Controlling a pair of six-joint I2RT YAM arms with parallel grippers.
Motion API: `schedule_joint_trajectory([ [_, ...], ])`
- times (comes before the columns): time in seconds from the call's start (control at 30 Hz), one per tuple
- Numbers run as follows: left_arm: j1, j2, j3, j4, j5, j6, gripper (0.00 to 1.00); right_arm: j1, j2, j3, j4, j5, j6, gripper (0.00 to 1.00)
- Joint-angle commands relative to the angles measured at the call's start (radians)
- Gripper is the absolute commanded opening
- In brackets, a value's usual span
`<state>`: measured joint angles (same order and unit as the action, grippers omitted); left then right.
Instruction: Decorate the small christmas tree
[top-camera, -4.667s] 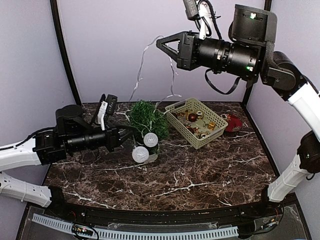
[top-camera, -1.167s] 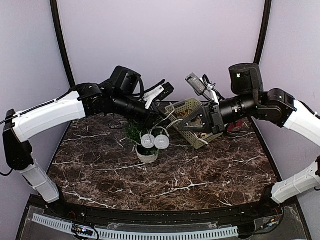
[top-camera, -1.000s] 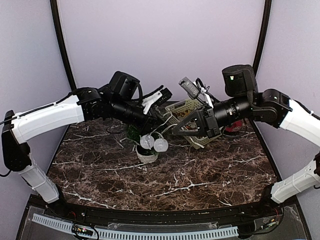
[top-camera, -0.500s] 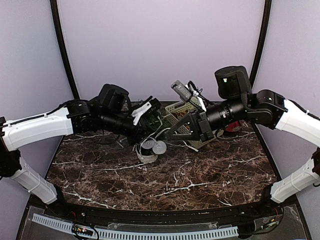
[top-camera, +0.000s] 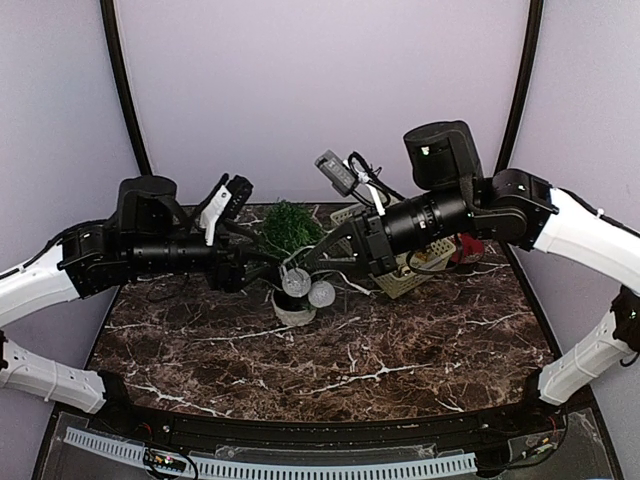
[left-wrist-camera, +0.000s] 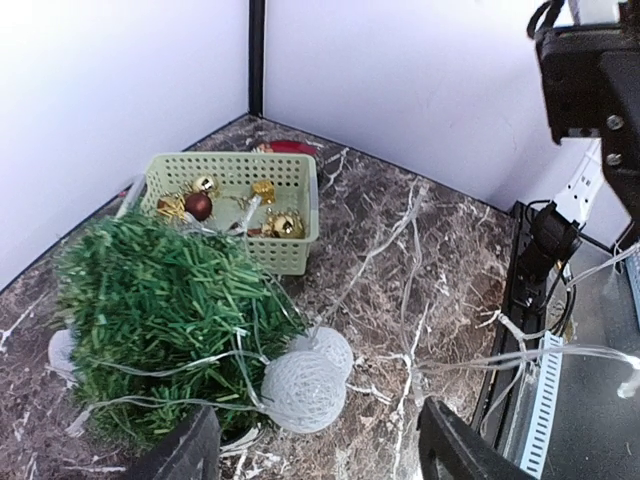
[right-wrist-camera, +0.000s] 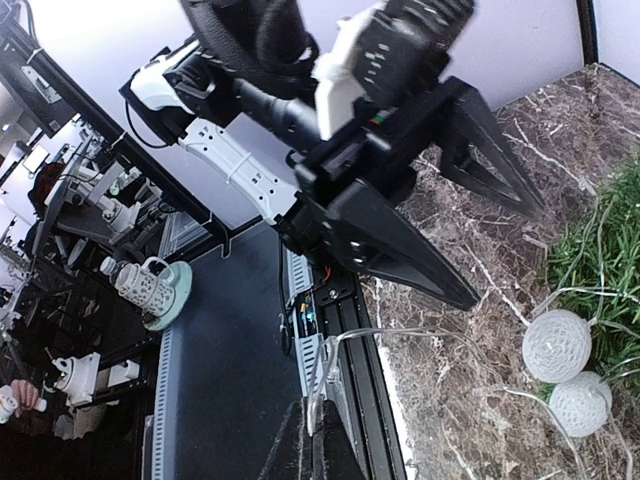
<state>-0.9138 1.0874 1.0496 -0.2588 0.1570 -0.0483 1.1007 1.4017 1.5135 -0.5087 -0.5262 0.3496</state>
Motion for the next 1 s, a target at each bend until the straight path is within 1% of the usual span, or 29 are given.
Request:
schedule_joint_trajectory([
  [0.0, -0.004, -0.118, -0.054, 0.014, -0.064, -0.047, 0.71, 0.01, 0.031, 0.057, 0.075, 0.059, 0.015, 0.0],
  [0.07, -0.004, -0.179, -0.081, 0.036, -0.007, -0.064, 0.72, 0.01, 0.045, 0.068, 0.119, 0.063, 0.042, 0.0],
  [0.17, -0.004, -0.212, -0.12, 0.112, 0.126, -0.105, 0.73, 0.01, 0.084, 0.104, 0.155, 0.058, 0.067, 0.0],
  [0.23, -0.005, -0.22, -0.153, 0.165, 0.175, -0.12, 0.75, 0.01, 0.11, 0.127, 0.166, 0.055, 0.073, 0.0],
  [0.3, -0.004, -0.212, -0.187, 0.206, 0.191, -0.124, 0.76, 0.01, 0.131, 0.146, 0.176, 0.047, 0.077, 0.0],
  [0.43, -0.004, -0.167, -0.208, 0.287, 0.199, -0.128, 0.78, 0.01, 0.156, 0.156, 0.221, 0.014, 0.108, 0.0],
  [0.63, -0.006, -0.076, -0.226, 0.487, 0.189, -0.147, 0.81, 0.011, 0.166, 0.154, 0.253, -0.006, 0.124, 0.0],
  [0.77, -0.006, -0.035, -0.245, 0.597, 0.155, -0.174, 0.81, 0.011, 0.166, 0.153, 0.253, -0.003, 0.129, 0.0],
  [0.8, -0.006, -0.034, -0.261, 0.612, 0.145, -0.19, 0.79, 0.011, 0.164, 0.152, 0.251, -0.001, 0.128, 0.0],
  [0.87, -0.006, -0.035, -0.286, 0.648, 0.116, -0.209, 0.73, 0.011, 0.159, 0.148, 0.248, 0.002, 0.128, 0.0],
  [0.9, -0.006, -0.042, -0.293, 0.663, 0.103, -0.215, 0.66, 0.011, 0.156, 0.145, 0.247, 0.003, 0.127, 0.0],
  [0.93, -0.006, -0.046, -0.309, 0.668, 0.096, -0.226, 0.63, 0.011, 0.155, 0.143, 0.244, 0.003, 0.126, 0.0],
  [0.97, -0.006, -0.057, -0.317, 0.677, 0.085, -0.231, 0.53, 0.011, 0.153, 0.14, 0.241, 0.002, 0.125, 0.0],
])
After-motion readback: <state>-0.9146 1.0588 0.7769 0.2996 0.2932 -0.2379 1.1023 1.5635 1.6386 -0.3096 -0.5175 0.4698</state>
